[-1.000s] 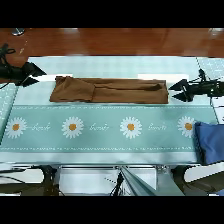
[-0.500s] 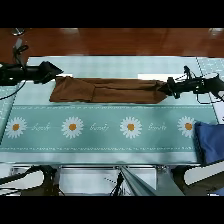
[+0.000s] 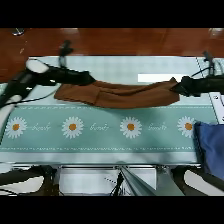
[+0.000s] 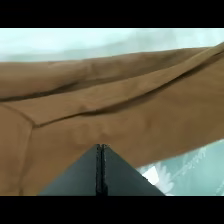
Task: Fold the shirts.
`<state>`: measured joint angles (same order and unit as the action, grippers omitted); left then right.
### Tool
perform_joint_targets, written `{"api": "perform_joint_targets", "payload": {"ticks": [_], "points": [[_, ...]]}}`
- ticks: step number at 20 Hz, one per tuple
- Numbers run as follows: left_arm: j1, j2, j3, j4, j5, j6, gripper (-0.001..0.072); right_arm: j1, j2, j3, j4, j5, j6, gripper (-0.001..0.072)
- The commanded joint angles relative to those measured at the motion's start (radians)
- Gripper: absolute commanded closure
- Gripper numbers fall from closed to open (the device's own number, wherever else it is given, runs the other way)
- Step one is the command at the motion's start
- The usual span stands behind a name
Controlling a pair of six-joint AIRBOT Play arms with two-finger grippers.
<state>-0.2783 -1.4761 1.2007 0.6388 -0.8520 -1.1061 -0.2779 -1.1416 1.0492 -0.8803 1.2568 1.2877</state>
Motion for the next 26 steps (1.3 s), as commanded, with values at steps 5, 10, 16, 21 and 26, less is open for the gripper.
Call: {"api": "perform_joint_targets", "payload": {"ticks": [5,10,16,21,26], "points": [[-0.362,-0.363,0.317,0.001,-0.045,-0.192,0.0685,0.001,0.456,-0.066,-0.109,0.089,0.15,0.0683],[-0.565,-0.48,0.427,-0.02,-0.076,-0.264,0.0684,0.001,0.505,-0.066,-0.085,0.096,0.167,0.0683],[-0.546,-0.468,0.48,-0.032,-0.093,-0.27,0.0683,0.001,0.504,-0.066,-0.063,0.08,0.168,0.0684],[-0.199,-0.319,0.481,-0.115,-0.206,-0.244,0.0683,0.002,0.5,-0.066,0.037,0.05,0.167,0.0684],[0.136,-0.024,0.328,-0.111,-0.291,-0.167,0.0683,0.255,0.351,-0.037,0.066,-0.081,0.161,0.0684]]}}
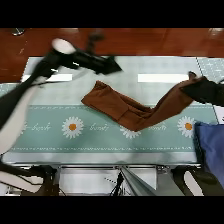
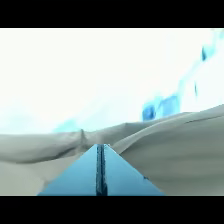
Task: Fold the shirts.
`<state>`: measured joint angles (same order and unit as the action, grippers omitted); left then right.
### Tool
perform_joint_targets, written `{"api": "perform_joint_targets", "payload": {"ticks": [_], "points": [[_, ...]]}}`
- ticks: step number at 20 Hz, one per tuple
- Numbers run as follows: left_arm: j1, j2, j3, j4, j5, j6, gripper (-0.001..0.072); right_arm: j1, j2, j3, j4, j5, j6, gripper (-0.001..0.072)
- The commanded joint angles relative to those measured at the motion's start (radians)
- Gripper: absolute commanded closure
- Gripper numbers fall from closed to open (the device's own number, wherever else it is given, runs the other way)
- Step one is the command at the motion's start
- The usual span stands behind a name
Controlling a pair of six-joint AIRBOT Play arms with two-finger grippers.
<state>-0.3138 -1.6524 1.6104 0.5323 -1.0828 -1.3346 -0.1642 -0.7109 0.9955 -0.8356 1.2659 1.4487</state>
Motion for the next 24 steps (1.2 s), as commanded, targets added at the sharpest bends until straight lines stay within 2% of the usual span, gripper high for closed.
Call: {"api": "perform_joint_targets", "payload": {"ticks": [1,4,10,14,18,19,20,21,22,24], "points": [[0.22,0.229,-0.147,-0.005,-0.075,0.1,0.0683,0.226,-0.135,0.037,0.016,-0.142,0.007,0.0684],[0.34,0.492,-0.407,0.007,-0.082,0.171,0.0683,0.455,-0.374,0.168,0.014,-0.281,0.006,0.0684],[0.409,0.904,-0.889,0.048,-0.018,0.179,0.0683,0.659,-0.887,0.522,0.016,-0.36,0.003,0.0684],[0.409,0.974,-0.996,0.048,-0.031,0.179,0.0683,0.686,-1.086,0.634,0.027,-0.335,0.047,0.0683],[0.407,0.969,-0.997,0.052,0.013,0.183,0.0683,0.692,-1.154,0.666,0.04,-0.383,0.091,0.0683],[0.407,0.966,-0.997,0.052,0.024,0.183,0.0683,0.692,-1.172,0.676,0.079,-0.387,0.087,0.0658],[0.407,0.961,-0.997,0.051,0.027,0.183,0.0683,0.692,-1.186,0.682,0.13,-0.387,0.075,0.0381],[0.407,0.958,-0.998,0.052,0.027,0.183,0.0683,0.692,-1.192,0.682,0.19,-0.376,0.03,0.0064],[0.407,0.954,-0.998,0.06,0.027,0.183,0.0683,0.69,-1.19,0.682,0.224,-0.35,-0.01,0.0082],[0.407,0.95,-0.998,0.095,0.028,0.183,0.0683,0.655,-1.159,0.682,0.242,-0.239,-0.017,0.0084]]}}
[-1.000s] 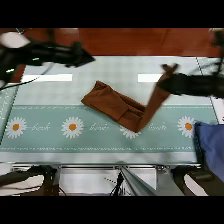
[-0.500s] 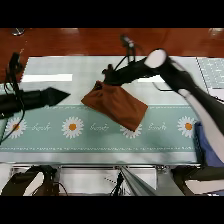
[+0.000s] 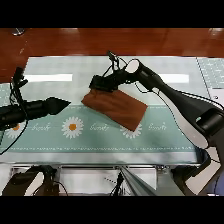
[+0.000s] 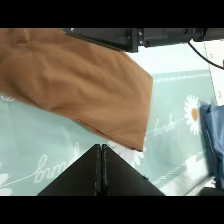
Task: Fold the shirts.
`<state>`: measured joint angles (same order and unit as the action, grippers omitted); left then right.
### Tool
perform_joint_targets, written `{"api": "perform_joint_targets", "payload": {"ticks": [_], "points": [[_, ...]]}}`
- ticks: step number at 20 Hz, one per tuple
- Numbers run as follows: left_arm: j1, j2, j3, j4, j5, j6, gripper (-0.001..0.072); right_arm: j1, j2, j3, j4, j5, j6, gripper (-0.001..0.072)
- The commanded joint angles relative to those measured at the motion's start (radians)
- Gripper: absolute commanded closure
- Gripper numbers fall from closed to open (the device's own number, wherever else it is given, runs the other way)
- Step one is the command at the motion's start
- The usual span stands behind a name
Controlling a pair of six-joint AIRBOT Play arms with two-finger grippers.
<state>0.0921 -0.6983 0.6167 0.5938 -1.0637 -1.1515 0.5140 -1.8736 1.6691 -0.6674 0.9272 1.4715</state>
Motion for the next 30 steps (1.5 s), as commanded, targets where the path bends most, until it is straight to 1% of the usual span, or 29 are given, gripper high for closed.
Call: {"api": "perform_joint_targets", "payload": {"ticks": [1,2,3,4,5,6,7,8,10,12,13,14,15,16,17,19,21,23,26,28,29,30], "points": [[0.001,-0.006,-0.004,0.058,0.008,0.0,0.0682,-0.053,0.032,0.008,0.051,0.193,-0.053,0.0092],[0.001,-0.008,-0.004,0.084,0.005,-0.001,0.0682,-0.081,0.068,0.008,-0.01,0.288,-0.055,0.0092],[0.001,-0.008,-0.004,0.1,-0.003,-0.001,0.0682,-0.108,0.119,0.003,-0.123,0.383,-0.042,0.0092],[0.001,-0.008,-0.004,0.104,-0.014,-0.001,0.0682,-0.125,0.186,-0.02,-0.273,0.444,-0.006,0.0092],[0.001,-0.008,-0.004,0.104,-0.03,-0.001,0.0682,-0.138,0.262,-0.063,-0.411,0.467,0.032,0.0091],[0.001,-0.007,-0.004,0.104,-0.046,-0.001,0.0682,-0.153,0.359,-0.138,-0.537,0.459,0.075,0.0091],[0.001,-0.007,-0.004,0.105,-0.055,-0.001,0.0682,-0.174,0.46,-0.233,-0.621,0.422,0.117,0.009],[0.001,-0.007,-0.004,0.107,-0.057,-0.001,0.0682,-0.205,0.58,-0.362,-0.678,0.348,0.162,0.009],[0.001,-0.007,-0.004,0.107,-0.055,-0.001,0.0682,-0.275,0.82,-0.649,-0.713,0.181,0.267,0.009],[0.001,-0.007,-0.004,0.107,-0.056,-0.001,0.0682,-0.345,1.058,-0.962,-0.69,0.023,0.431,0.009],[0.001,-0.007,-0.004,0.106,-0.056,-0.003,0.0682,-0.365,1.163,-1.105,-0.618,-0.037,0.499,0.009],[0.001,-0.007,-0.004,0.103,-0.056,-0.016,0.0682,-0.369,1.24,-1.223,-0.502,-0.098,0.512,0.0091],[0.001,-0.007,-0.004,0.098,-0.056,-0.023,0.0682,-0.369,1.278,-1.31,-0.375,-0.152,0.499,0.0091],[0.001,-0.007,-0.004,0.095,-0.055,-0.023,0.0682,-0.369,1.284,-1.371,-0.265,-0.196,0.452,0.0091],[0.001,-0.007,-0.004,0.095,-0.051,-0.023,0.0682,-0.369,1.271,-1.406,-0.199,-0.23,0.407,0.0091],[0.001,-0.008,-0.004,0.095,-0.045,-0.023,0.0682,-0.369,1.199,-1.401,-0.162,-0.259,0.349,0.0091],[0.001,-0.008,-0.004,0.095,-0.048,-0.023,0.0682,-0.369,1.092,-1.374,-0.09,-0.275,0.253,0.0091],[0.001,-0.008,-0.004,0.095,-0.047,-0.023,0.0682,-0.369,0.959,-1.322,-0.013,-0.273,0.135,0.0091],[0.001,-0.009,-0.004,0.095,-0.044,-0.023,0.0682,-0.37,0.785,-1.241,0.169,-0.249,-0.098,0.0091],[0.001,-0.009,-0.004,0.095,-0.045,-0.023,0.0682,-0.37,0.68,-1.189,0.247,-0.205,-0.178,0.0091],[0.001,-0.009,-0.004,0.095,-0.045,-0.023,0.0682,-0.369,0.636,-1.166,0.271,-0.188,-0.206,0.0091],[0.001,-0.009,-0.004,0.095,-0.045,-0.023,0.0682,-0.369,0.594,-1.14,0.272,-0.178,-0.212,0.0091]]}}
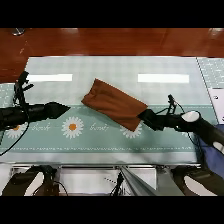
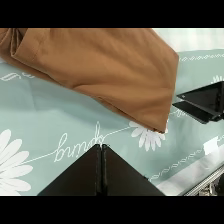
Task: Fold the shirts.
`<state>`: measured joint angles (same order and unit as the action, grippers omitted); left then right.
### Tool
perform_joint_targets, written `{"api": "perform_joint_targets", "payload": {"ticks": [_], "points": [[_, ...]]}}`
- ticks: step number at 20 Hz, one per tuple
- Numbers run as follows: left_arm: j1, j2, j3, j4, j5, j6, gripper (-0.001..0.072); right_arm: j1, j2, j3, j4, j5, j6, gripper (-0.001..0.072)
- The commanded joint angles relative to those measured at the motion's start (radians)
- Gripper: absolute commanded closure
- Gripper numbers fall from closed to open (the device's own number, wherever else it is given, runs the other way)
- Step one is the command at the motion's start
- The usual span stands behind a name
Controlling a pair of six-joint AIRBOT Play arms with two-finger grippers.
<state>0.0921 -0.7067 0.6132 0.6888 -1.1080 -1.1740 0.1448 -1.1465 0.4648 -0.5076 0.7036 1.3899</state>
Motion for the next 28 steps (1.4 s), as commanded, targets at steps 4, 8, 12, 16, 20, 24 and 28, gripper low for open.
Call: {"api": "perform_joint_targets", "payload": {"ticks": [4,8,12,16,20,24,28], "points": [[0.001,-0.001,0.0,0.0,0.0,0.0,0.0682,0.0,-0.23,0.165,0.151,0.082,-0.163,0.0095],[0.001,-0.001,0.0,0.0,0.0,0.0,0.0682,0.0,-0.265,0.296,0.135,0.187,-0.251,0.0683],[0.001,-0.001,0.0,0.0,0.0,0.0,0.0681,0.0,-0.264,0.549,-0.125,0.325,-0.103,0.0684],[0.001,-0.001,0.0,0.0,-0.002,-0.001,0.0681,-0.005,-0.264,0.902,-0.449,0.462,0.098,0.0684],[0.001,-0.001,0.0,0.0,-0.005,-0.001,0.0681,-0.112,-0.264,1.189,-0.52,0.649,0.176,0.0684],[0.001,-0.001,0.0,0.0,-0.012,-0.001,0.0681,-0.283,-0.243,1.352,-0.525,0.791,0.216,0.0684],[0.001,-0.001,0.0,0.0,-0.011,-0.001,0.0681,-0.512,-0.209,1.401,-0.523,0.922,0.256,0.0684]]}}
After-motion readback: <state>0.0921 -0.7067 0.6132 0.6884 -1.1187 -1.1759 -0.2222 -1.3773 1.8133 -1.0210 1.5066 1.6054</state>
